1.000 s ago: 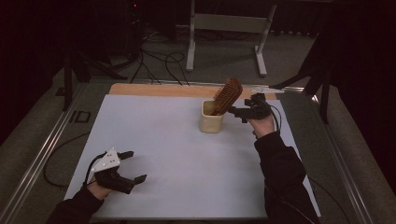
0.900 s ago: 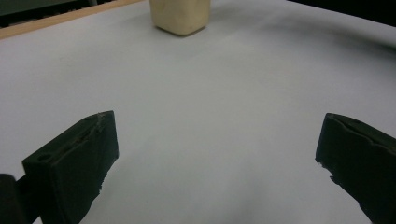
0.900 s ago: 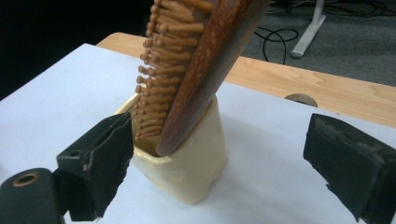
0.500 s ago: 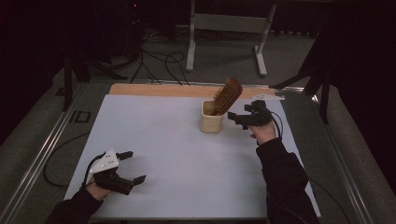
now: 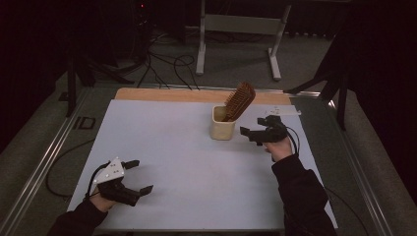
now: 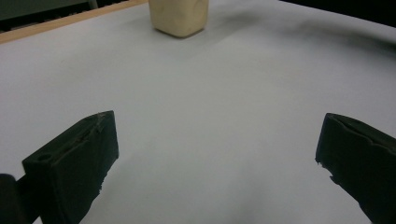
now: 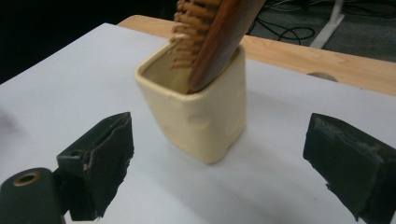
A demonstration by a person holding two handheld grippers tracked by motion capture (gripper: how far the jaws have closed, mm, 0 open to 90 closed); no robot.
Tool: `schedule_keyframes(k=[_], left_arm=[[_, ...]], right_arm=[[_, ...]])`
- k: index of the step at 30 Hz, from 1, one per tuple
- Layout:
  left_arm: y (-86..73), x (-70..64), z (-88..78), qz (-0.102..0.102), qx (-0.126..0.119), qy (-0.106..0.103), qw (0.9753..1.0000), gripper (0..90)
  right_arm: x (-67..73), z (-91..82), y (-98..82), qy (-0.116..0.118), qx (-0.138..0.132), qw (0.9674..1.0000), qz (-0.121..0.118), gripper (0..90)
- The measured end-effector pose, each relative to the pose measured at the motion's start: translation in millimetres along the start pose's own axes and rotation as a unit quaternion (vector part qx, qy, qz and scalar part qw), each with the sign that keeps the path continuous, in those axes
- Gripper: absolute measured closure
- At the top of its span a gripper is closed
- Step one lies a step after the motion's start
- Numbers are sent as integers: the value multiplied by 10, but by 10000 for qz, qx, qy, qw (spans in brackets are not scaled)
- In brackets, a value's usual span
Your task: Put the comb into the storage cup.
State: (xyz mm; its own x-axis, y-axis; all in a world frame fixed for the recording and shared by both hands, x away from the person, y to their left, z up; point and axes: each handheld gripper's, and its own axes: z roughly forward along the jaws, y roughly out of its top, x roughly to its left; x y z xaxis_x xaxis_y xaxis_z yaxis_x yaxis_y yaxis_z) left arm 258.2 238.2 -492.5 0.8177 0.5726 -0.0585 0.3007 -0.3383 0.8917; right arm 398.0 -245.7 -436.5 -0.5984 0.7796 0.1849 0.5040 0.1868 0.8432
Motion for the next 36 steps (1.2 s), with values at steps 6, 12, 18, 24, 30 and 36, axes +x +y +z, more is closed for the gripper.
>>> schedule_keyframes(k=[6, 12, 18, 24, 30, 36], left_arm=[[1, 1, -3, -8, -3, -15, 10000, 1], [1, 1, -1, -1, 2, -11, 10000, 1], [5, -1, -7, 6, 4, -9, 10000, 1], [4, 0, -4, -6, 2, -8, 10000, 1], [4, -2, -9, 1, 0, -4, 10000, 1], [4, -4, -10, 15, 0, 1, 10000, 1]], right_arm=[[52, -22, -171, 101, 49, 9999, -61, 85], [70, -68, -321, 158, 45, 9999, -48, 85], [84, -118, -471, 210, -2, 9998, -47, 85], [104, -168, -580, 240, -5, 9997, -89, 85], [151, -220, -728, 239, 53, 9995, -179, 85], [147, -283, -820, 159, 2, 9998, -136, 85]])
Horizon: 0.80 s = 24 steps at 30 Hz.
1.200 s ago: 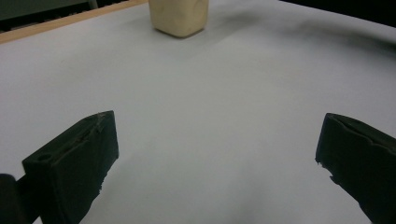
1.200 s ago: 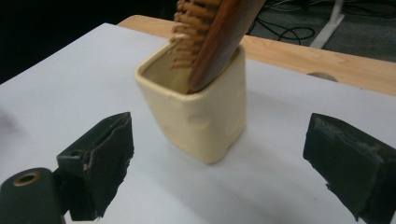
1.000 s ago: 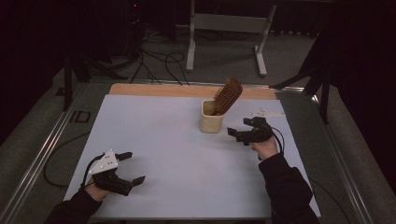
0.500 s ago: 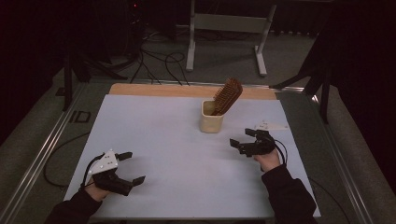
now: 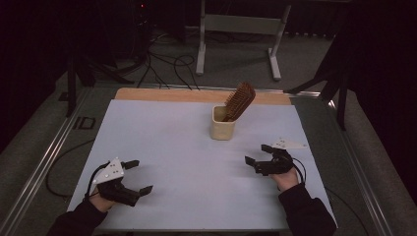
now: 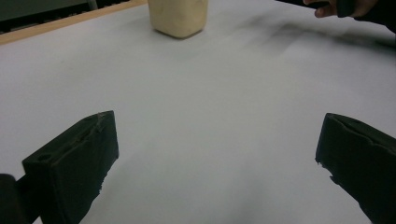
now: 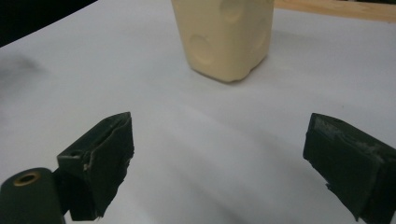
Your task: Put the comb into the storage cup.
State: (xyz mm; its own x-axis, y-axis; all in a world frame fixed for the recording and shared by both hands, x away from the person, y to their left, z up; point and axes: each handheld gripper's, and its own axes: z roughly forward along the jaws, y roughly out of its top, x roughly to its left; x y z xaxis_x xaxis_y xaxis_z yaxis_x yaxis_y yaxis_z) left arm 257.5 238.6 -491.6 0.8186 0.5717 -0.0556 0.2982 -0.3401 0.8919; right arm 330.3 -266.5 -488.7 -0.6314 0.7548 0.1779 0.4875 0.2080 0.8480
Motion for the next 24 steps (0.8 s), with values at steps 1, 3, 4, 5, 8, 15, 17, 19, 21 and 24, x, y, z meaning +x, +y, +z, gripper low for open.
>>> schedule_keyframes(k=[1, 3, 4, 5, 8, 15, 17, 19, 21, 24], left_arm=[[-1, 0, 1, -6, 4, -9, 10000, 1], [-1, -1, 2, -10, 6, -9, 10000, 1], [-1, -1, 2, -10, 6, -9, 10000, 1], [-1, 1, 1, -9, 3, -9, 10000, 1], [-2, 2, -1, -10, -2, -11, 10000, 1], [-1, 2, -16, -10, -17, -2, 10000, 1], [-1, 2, -17, -7, -20, -3, 10000, 1], [2, 2, -20, -9, -35, -4, 10000, 1], [2, 2, -20, -2, -30, -3, 10000, 1], [1, 2, -22, -9, -38, -6, 10000, 1]], right_arm=[[13, -29, -51, 0, 8, 10000, -5, 85], [32, -48, -88, 19, 20, 10000, -20, 85], [48, -59, -108, 7, 38, 10000, -34, 85], [65, -72, -126, 5, 20, 10000, -55, 85], [117, -108, -166, -1, 32, 9999, -153, 85], [226, -201, -266, -141, 96, 9987, -473, 85], [235, -235, -299, -164, 75, 9988, -458, 85], [235, -265, -334, -179, 40, 9988, -446, 85], [237, -289, -373, -185, 37, 9988, -456, 85], [240, -325, -433, -207, 26, 9989, -412, 85]])
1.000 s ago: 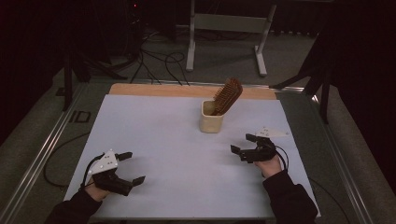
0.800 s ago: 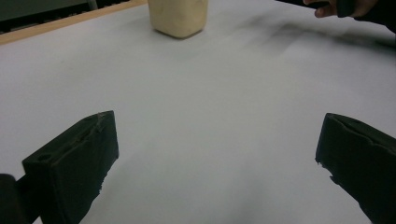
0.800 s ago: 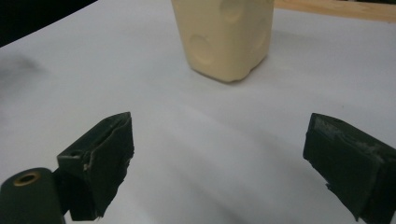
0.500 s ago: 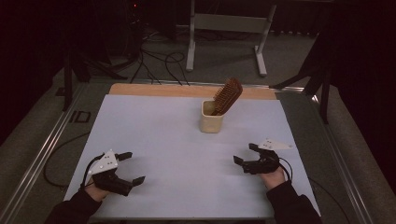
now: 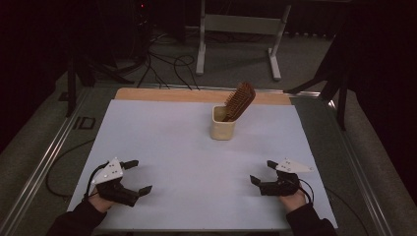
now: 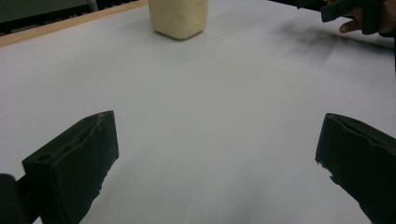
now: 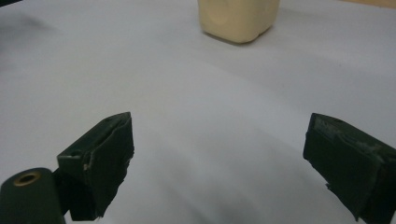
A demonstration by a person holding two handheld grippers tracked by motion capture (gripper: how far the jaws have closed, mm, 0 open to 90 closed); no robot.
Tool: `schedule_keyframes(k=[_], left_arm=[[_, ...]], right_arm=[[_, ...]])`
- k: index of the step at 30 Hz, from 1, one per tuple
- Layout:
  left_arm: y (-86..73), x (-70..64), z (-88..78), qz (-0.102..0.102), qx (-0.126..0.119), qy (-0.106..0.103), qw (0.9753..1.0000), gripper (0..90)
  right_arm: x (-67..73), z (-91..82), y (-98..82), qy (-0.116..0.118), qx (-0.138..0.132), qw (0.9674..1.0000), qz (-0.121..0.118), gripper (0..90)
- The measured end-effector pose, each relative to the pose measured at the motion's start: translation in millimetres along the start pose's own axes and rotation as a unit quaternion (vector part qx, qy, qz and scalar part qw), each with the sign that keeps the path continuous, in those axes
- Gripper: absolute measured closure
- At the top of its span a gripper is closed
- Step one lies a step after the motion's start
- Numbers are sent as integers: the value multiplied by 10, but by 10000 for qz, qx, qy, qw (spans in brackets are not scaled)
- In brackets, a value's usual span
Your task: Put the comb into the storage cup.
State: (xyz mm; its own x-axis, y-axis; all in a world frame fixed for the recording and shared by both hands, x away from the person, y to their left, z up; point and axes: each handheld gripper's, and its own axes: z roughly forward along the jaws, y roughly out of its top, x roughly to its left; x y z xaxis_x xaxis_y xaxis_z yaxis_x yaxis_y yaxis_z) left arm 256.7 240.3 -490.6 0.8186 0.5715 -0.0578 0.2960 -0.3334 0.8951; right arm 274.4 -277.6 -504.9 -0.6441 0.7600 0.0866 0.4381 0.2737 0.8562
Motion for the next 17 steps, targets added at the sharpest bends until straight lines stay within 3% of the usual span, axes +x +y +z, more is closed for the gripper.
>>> schedule_keyframes(k=[17], left_arm=[[-4, -2, 6, 39, 43, -1, 10000, 1]], right_arm=[[-13, -58, -73, -188, 8, 9998, -54, 85]])
